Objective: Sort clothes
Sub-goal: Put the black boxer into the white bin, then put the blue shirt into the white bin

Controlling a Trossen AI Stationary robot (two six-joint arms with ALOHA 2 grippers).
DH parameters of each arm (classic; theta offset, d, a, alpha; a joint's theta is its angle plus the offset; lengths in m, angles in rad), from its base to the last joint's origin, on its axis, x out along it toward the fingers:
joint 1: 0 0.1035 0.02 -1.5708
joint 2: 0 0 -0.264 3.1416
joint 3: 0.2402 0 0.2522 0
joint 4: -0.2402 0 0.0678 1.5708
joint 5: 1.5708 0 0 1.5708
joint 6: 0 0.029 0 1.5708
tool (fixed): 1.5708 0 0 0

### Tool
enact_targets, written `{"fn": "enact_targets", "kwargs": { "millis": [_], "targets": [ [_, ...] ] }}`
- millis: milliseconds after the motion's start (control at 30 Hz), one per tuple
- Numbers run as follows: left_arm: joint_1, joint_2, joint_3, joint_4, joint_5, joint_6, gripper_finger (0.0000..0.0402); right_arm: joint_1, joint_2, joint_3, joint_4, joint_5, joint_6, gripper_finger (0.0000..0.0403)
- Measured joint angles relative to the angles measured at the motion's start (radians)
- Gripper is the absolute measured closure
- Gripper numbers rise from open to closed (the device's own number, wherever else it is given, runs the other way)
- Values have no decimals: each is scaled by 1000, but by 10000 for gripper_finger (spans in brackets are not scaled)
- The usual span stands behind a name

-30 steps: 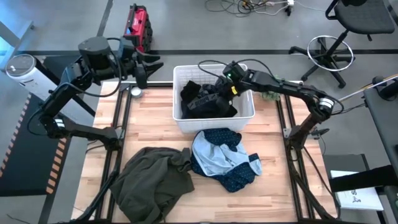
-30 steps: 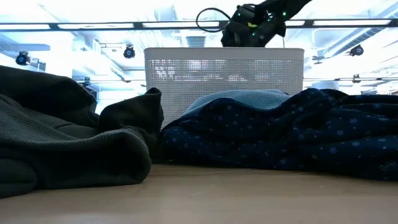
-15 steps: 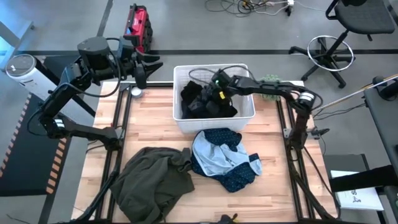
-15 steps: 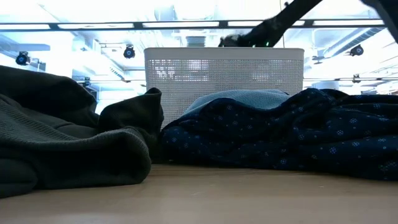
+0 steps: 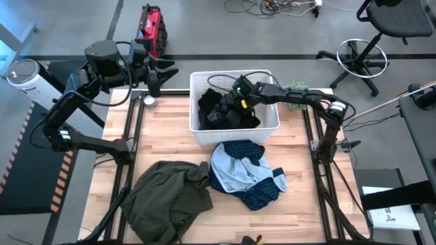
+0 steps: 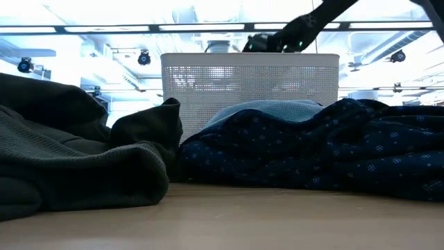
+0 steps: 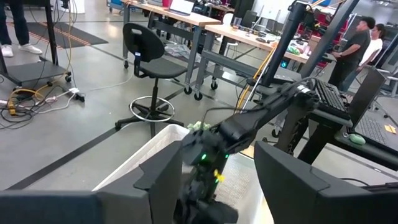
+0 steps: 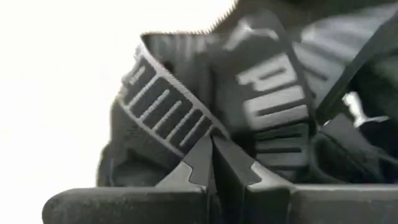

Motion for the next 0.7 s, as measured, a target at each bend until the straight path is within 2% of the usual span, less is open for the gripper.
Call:
{"fn": "enact_targets", "kwargs": {
  "millis": [200,333,433,567,700],
  "targets": [
    [0,0,0,-2,24,0,208,1,-135,0,-7,-20,-13,403],
    [0,8,0,-1,83,1,215,1,-232,0,-37,-126,-27,403],
    [-3,12,0,-3,86,21,227,5,-303,2,-60,-188,-17,403],
    [-16,13,0,-1,86,52,242,27,-395,2,-113,-200,4,400],
    [-20,14,0,1,87,62,248,77,-480,2,-175,-201,10,374]
  ]
}}
